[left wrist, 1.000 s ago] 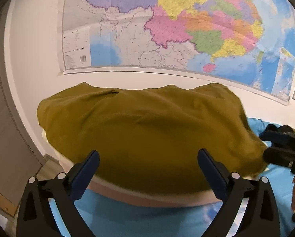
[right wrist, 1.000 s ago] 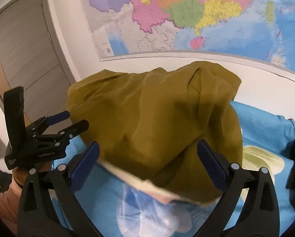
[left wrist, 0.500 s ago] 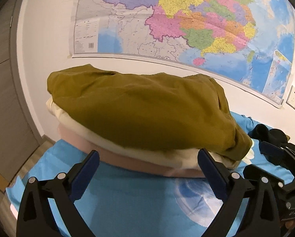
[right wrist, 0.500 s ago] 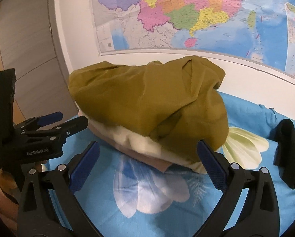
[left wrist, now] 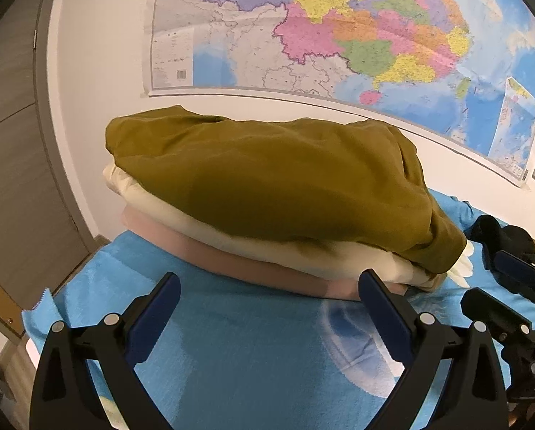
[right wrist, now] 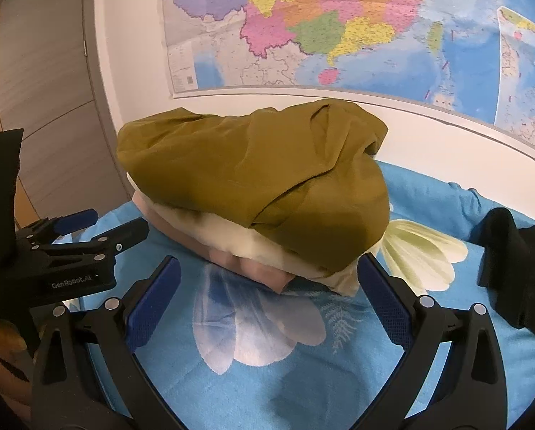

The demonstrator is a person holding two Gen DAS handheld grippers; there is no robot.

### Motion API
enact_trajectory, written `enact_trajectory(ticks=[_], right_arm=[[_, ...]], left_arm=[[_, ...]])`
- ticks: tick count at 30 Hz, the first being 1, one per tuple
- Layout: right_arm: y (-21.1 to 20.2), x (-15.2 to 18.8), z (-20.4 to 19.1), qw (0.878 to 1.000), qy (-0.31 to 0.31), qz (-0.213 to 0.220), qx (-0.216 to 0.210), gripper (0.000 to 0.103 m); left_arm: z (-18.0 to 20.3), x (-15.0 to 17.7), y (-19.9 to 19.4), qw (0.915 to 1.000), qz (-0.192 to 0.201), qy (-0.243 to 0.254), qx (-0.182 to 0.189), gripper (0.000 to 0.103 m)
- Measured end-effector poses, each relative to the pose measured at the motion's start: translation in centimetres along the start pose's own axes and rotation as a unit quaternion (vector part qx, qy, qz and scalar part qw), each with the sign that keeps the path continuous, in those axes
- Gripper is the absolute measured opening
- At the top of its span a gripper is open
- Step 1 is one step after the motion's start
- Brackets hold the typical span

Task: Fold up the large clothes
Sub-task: 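Open both grippers and withdraw them from the stacked shirt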

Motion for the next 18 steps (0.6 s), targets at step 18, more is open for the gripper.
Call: enact_trajectory(ticks=[18], right_arm=[[-1.4,0.1,-0.1,1.0,-0.004,0.003,0.002,0.097]], left_arm=[[1.3,0.1,-2.1,0.9998,0.017,0.006,-0.012,0.096]])
Point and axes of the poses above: each gripper's, at about its wrist camera, not at the fingertips, and y roughly the way its jaws point, z to its right, x to its underside, the point moved 8 cm from there along y, roughly the way its jaws point
